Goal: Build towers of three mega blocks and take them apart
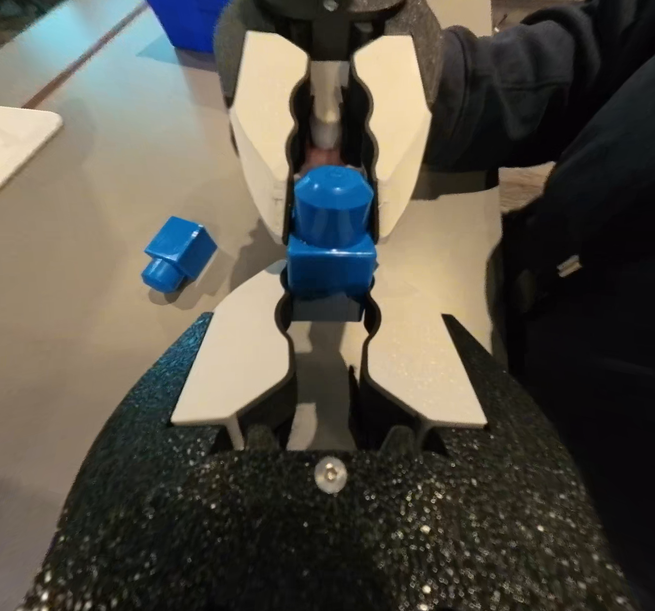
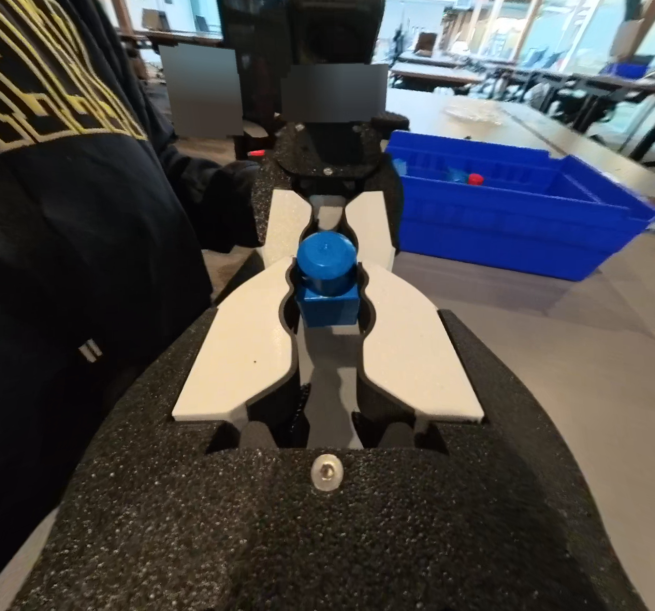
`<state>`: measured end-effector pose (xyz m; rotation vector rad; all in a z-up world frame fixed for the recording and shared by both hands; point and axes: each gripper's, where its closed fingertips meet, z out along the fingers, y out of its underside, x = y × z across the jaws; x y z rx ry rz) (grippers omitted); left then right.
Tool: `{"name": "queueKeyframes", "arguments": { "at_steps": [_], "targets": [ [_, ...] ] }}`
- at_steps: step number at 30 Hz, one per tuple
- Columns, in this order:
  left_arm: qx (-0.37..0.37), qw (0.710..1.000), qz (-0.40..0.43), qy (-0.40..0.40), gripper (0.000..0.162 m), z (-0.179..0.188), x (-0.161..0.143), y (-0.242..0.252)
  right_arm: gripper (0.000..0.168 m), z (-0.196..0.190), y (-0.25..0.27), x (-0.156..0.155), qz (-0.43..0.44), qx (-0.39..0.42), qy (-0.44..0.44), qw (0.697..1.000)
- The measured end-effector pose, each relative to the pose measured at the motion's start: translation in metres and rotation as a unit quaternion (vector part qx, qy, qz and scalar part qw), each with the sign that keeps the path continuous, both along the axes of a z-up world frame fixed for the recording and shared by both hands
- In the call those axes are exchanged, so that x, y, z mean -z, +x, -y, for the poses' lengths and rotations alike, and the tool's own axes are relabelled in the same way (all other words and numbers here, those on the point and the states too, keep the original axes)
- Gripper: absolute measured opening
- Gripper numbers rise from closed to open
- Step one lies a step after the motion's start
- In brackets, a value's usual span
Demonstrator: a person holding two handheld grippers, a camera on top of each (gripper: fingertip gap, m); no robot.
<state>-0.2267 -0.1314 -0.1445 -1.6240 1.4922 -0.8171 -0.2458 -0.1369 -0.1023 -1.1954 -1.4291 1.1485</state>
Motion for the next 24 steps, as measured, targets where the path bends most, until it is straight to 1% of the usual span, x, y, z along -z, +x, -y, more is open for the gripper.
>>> {"name": "queueKeyframes", "arguments": {
  "at_steps": [2, 3, 4, 6, 8, 9, 10, 11, 12, 14, 16, 18, 19, 21, 22, 23, 24],
  "targets": [
    [-0.025, 0.999, 0.020, 0.019, 0.039, -0.007, -0.005, 0.000, 0.031, -0.004, 0.003, -0.003, -0.017, 0.017, 0.015, 1.000],
    [-0.031, 0.999, 0.021, 0.026, 0.044, -0.009, -0.005, 0.000, 0.031, -0.003, 0.004, -0.003, -0.020, 0.017, 0.015, 1.000],
    [-0.026, 0.999, 0.017, 0.030, 0.038, -0.008, -0.003, 0.000, 0.031, -0.003, 0.004, -0.002, -0.020, 0.014, 0.013, 1.000],
    [-0.018, 0.999, 0.005, 0.037, 0.036, -0.006, 0.002, 0.002, 0.031, -0.002, 0.004, 0.002, -0.015, 0.009, 0.009, 1.000],
    [-0.025, 0.999, 0.003, 0.039, 0.035, -0.008, 0.004, 0.001, 0.032, -0.006, 0.006, 0.003, -0.011, 0.014, 0.009, 1.000],
    [-0.039, 0.998, 0.003, 0.042, 0.035, -0.013, 0.005, 0.000, 0.040, -0.016, 0.010, 0.000, -0.012, 0.035, 0.003, 0.999],
    [-0.055, 0.997, 0.002, 0.046, 0.035, -0.018, 0.007, -0.003, 0.053, -0.031, 0.017, -0.004, -0.010, 0.062, -0.014, 0.998],
    [-0.069, 0.997, 0.003, 0.043, 0.035, -0.023, 0.008, -0.007, 0.053, -0.050, 0.024, -0.001, 0.014, 0.092, -0.032, 0.995],
    [-0.076, 0.996, 0.009, 0.038, 0.035, -0.025, 0.010, -0.009, 0.052, -0.074, 0.033, 0.009, 0.060, 0.140, -0.035, 0.988],
    [-0.083, 0.996, 0.016, 0.025, 0.035, -0.025, 0.014, -0.012, 0.056, -0.107, 0.046, 0.042, 0.192, 0.184, -0.036, 0.963],
    [-0.084, 0.996, 0.018, 0.023, 0.035, -0.024, 0.018, -0.012, 0.064, -0.121, 0.049, 0.072, 0.317, 0.178, -0.049, 0.930],
    [-0.085, 0.996, 0.019, 0.025, 0.035, -0.024, 0.021, -0.010, 0.065, -0.132, 0.051, 0.096, 0.417, 0.172, -0.037, 0.892],
    [-0.084, 0.996, 0.022, 0.024, 0.035, -0.023, 0.022, -0.008, 0.065, -0.136, 0.050, 0.106, 0.450, 0.163, -0.034, 0.877],
    [-0.081, 0.996, 0.031, 0.021, 0.035, -0.022, 0.022, -0.004, 0.062, -0.140, 0.043, 0.119, 0.482, 0.146, -0.033, 0.863],
    [-0.080, 0.996, 0.033, 0.019, 0.035, -0.021, 0.023, -0.002, 0.051, -0.140, 0.041, 0.124, 0.495, 0.138, -0.035, 0.857],
    [-0.081, 0.996, 0.037, 0.018, 0.035, -0.021, 0.024, -0.001, 0.036, -0.137, 0.037, 0.122, 0.488, 0.129, -0.048, 0.862],
    [-0.082, 0.996, 0.042, 0.015, 0.035, -0.021, 0.024, 0.001, 0.036, -0.139, 0.037, 0.120, 0.485, 0.137, -0.042, 0.863]
  ]
}}
